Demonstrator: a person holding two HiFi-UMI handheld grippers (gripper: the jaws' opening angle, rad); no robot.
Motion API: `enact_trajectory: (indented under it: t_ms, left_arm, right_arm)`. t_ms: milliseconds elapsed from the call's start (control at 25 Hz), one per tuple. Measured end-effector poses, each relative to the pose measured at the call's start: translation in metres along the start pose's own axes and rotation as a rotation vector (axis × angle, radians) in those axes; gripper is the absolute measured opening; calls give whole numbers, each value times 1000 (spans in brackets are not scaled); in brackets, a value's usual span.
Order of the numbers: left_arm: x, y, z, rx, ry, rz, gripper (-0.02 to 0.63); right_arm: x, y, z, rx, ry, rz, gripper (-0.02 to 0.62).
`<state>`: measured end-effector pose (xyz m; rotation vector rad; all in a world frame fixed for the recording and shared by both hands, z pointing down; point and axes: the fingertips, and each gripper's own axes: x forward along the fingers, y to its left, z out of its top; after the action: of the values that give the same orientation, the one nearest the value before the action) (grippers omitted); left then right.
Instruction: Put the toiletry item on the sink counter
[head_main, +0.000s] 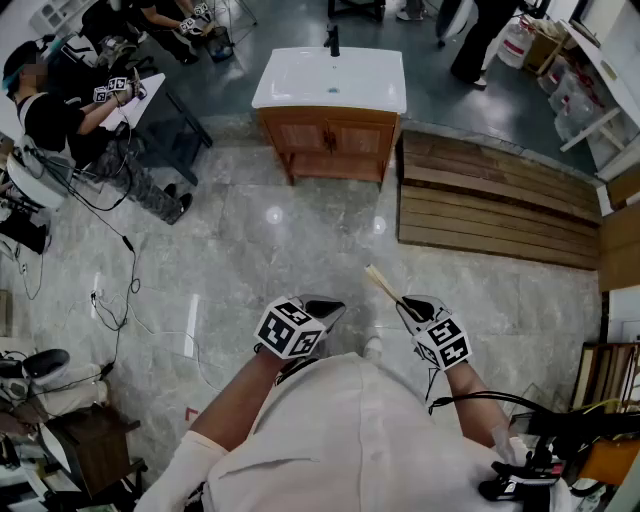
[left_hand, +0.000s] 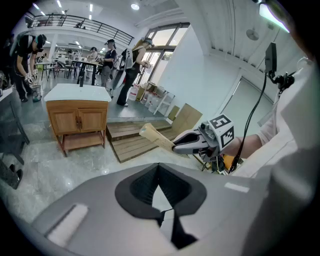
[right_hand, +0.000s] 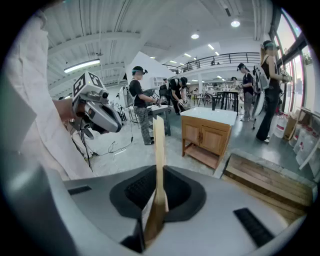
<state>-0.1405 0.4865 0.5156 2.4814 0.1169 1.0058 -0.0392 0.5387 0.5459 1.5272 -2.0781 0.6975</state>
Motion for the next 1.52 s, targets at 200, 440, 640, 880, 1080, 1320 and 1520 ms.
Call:
enact_trajectory:
  t_ms: [200,440,640,880,1080,1320,1520]
  left_arm:
    - [-45,40,-21,-13,-2,-14,6]
    - [-93,88,-38,-13,-25,6,6]
    - [-121,128,-54,-16,-10,10,6]
    - [-112,168,-32,-52,-38,13,6]
    - [-92,210,18,-50,-46,41,6]
    - [-67,260,115,-61,-54,82,6]
    - [-42,294,184,-79,-93,114,6]
  right_arm:
    - [47,33,37,-39,-2,2,37]
    - [100,72,71,-57,9,24,37]
    - [140,86,96,-37,10,19,37]
    - [164,56,117,-71,39,28,37]
    - [192,-11,151,-103,24,48,35]
    - [223,-120,226,-216,9,74,35]
    - [244,-201,280,-295,-14,86,37]
